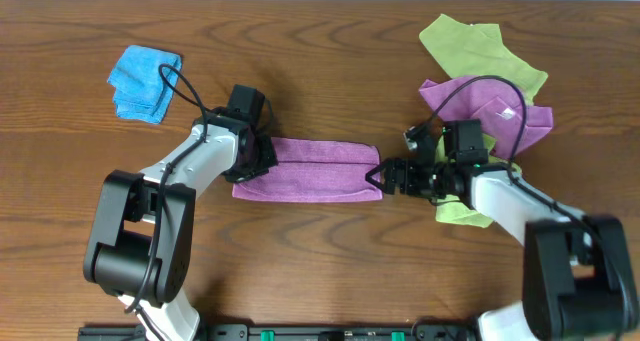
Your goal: Fold the cloth
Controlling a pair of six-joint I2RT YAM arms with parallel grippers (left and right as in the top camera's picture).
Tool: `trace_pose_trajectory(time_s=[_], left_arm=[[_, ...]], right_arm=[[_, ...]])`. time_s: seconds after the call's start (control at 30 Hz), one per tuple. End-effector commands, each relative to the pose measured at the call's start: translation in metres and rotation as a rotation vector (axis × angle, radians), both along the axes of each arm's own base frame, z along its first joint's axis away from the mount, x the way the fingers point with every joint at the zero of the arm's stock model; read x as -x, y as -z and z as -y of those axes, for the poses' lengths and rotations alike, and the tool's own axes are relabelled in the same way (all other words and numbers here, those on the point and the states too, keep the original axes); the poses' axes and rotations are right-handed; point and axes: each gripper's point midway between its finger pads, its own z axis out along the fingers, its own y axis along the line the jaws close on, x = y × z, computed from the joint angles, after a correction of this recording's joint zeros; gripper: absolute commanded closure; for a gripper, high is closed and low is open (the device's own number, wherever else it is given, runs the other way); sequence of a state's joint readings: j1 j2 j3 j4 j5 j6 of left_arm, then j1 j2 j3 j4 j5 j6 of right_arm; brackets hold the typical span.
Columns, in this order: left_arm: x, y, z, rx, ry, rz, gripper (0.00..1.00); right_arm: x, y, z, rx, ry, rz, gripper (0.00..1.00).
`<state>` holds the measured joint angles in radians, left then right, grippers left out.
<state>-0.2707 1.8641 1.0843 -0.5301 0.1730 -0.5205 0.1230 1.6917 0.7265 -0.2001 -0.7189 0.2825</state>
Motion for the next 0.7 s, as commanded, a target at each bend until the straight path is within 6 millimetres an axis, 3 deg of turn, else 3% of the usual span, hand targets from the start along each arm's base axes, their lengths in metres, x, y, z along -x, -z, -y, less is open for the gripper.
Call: trace_pose_trajectory(time_s=[0.0,0.2,0.27,0.43,0.57,0.67], left_arm=[[0.022,0.029,-0.02,-0.096,-0.016,-0.084,0.94],[0.019,0.029,-0.019,-0.091,-0.016,-0.073,0.94],[0.019,0.029,-0.019,-0.089,-0.016,-0.071,0.94],[0.015,0.023,-0.018,-0.088,-0.018,-0.065,0.95],[0.004,-0.004,-0.022,-0.081,-0.028,-0.035,0.95],[-0.008,-0.046,-0.028,-0.075,-0.027,0.034,0.94]], right_arm=[[0.005,0.015,-0.004,-0.015,0.021,-0.074,0.15],[0.014,0.034,-0.024,-0.029,-0.017,-0.129,0.23],[0.015,0.035,-0.031,-0.021,-0.03,-0.122,0.33],[0.002,0.027,-0.032,-0.031,-0.003,-0.115,0.95],[-0.011,0.015,-0.024,-0.021,0.014,-0.13,0.98],[-0.021,0.006,-0.004,0.078,0.052,-0.142,0.99]])
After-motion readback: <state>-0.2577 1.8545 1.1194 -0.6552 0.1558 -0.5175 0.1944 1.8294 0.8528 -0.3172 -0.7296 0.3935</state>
